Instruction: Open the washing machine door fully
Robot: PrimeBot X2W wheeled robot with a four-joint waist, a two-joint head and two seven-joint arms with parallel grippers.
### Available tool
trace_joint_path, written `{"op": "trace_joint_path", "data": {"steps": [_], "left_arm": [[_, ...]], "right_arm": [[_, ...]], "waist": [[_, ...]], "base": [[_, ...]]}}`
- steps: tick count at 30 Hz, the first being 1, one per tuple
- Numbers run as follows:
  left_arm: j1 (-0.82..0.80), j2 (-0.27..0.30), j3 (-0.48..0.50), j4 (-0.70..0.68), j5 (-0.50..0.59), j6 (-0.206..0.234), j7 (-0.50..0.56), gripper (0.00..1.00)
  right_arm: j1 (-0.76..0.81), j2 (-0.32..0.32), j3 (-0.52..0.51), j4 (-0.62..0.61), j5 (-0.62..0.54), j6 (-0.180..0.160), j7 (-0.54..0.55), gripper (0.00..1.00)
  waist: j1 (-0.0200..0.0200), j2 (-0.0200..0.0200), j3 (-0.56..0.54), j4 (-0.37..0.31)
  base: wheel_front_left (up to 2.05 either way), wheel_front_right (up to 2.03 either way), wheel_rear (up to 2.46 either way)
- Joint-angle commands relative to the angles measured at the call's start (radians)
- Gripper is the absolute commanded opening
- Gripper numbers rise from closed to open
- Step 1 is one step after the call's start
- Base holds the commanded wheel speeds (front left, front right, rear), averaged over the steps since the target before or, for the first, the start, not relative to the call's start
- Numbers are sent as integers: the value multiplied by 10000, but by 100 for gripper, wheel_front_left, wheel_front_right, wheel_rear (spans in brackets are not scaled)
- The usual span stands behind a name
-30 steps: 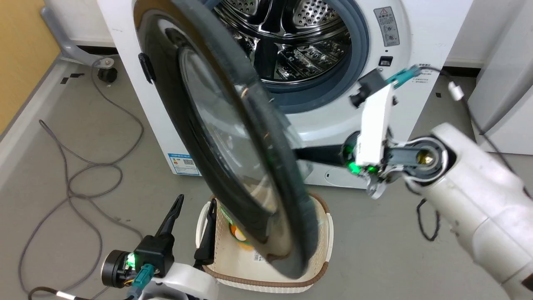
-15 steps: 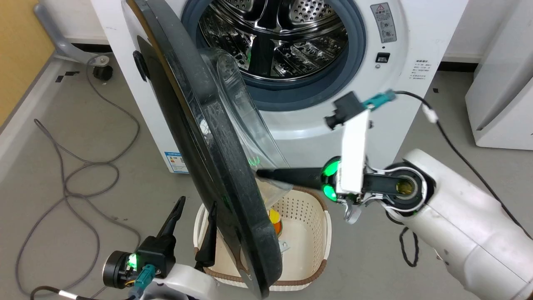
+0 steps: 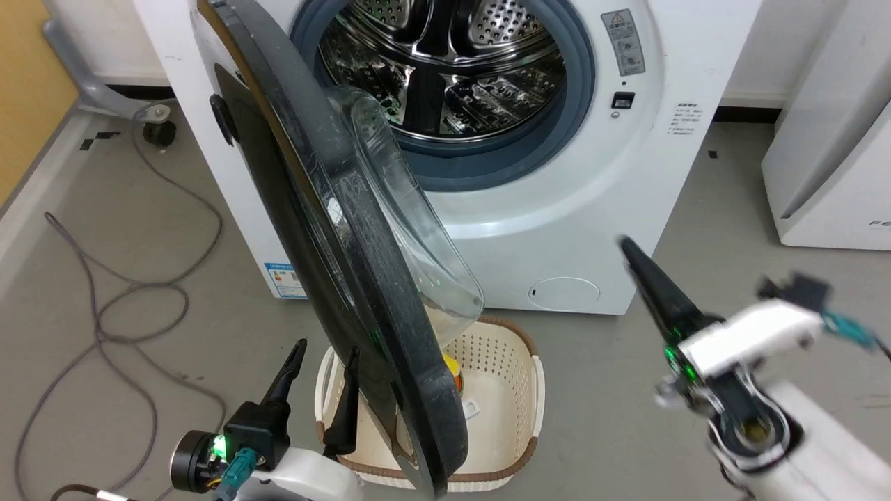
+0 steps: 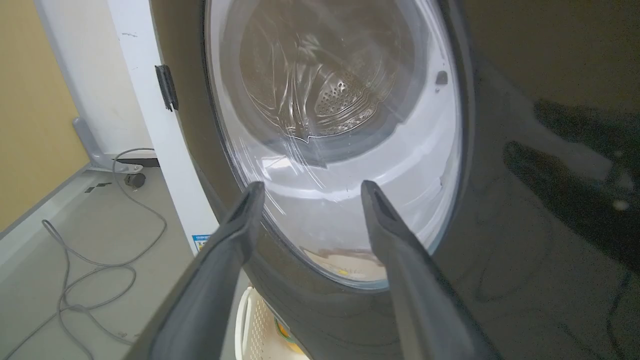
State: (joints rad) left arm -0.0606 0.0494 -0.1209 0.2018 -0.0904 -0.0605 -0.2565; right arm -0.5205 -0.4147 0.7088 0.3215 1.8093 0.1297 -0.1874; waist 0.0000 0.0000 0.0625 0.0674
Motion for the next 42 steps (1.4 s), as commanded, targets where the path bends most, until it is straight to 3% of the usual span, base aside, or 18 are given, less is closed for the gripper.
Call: {"op": "trace_joint_path", "data": {"steps": [1, 4, 6, 9, 11, 13, 19, 23, 29, 34, 42], "left_arm": [[140, 10, 21, 24, -1, 47, -53, 100], [177, 10, 95, 51, -6, 71, -53, 100], [204, 10, 154, 51, -11, 84, -53, 100], [251, 10, 238, 34, -25, 110, -53, 100], [278, 10, 285, 27, -38, 122, -53, 100], [324, 9, 347, 22, -50, 131, -53, 100], [316, 9, 431, 47, -32, 116, -53, 100], [289, 9, 491, 51, -23, 122, -53, 100], [264, 9, 566, 122, -23, 127, -53, 100], [247, 9, 591, 200, -39, 119, -53, 100], [263, 9, 556, 323, -113, 133, -53, 97]], "right_arm": [[353, -91, -120, -65, -104, 10, -246, 100], [1278, -296, -639, -20, -747, 10, -698, 100], [1902, -169, -1694, 122, -1379, 10, -732, 100], [2874, 304, -3503, 293, -3255, 10, -738, 100], [3523, 747, -4697, 251, -4759, 10, -740, 100], [4393, 1439, -6370, -116, -7366, 10, -741, 100], [5533, 2996, -8768, -1756, -12343, 10, -742, 100], [5899, 3478, -9255, -2875, -14617, 10, -668, 100], [6316, 3632, -8575, -4048, -16658, 10, -93, 100], [6561, 3640, -7906, -4240, -16963, 10, 377, 100], [6598, 3643, -7673, -4110, -16880, 10, 560, 100]], "waist": [[0, 0, -22, -25], [0, 0, -94, -103], [0, 0, -121, -156], [0, 0, -179, -234], [0, 0, -220, -267], [0, 0, -265, -303], [0, 0, -275, -335], [0, 0, -248, -349], [0, 0, -219, -365], [0, 0, -229, -345], [0, 0, -233, -322]], "base": [[0, 0, 0], [0, 0, 0], [0, 0, 0], [0, 0, 0], [0, 0, 0], [0, 0, 0], [0, 0, 0], [0, 0, 0], [0, 0, 0], [0, 0, 0], [0, 0, 0]]}}
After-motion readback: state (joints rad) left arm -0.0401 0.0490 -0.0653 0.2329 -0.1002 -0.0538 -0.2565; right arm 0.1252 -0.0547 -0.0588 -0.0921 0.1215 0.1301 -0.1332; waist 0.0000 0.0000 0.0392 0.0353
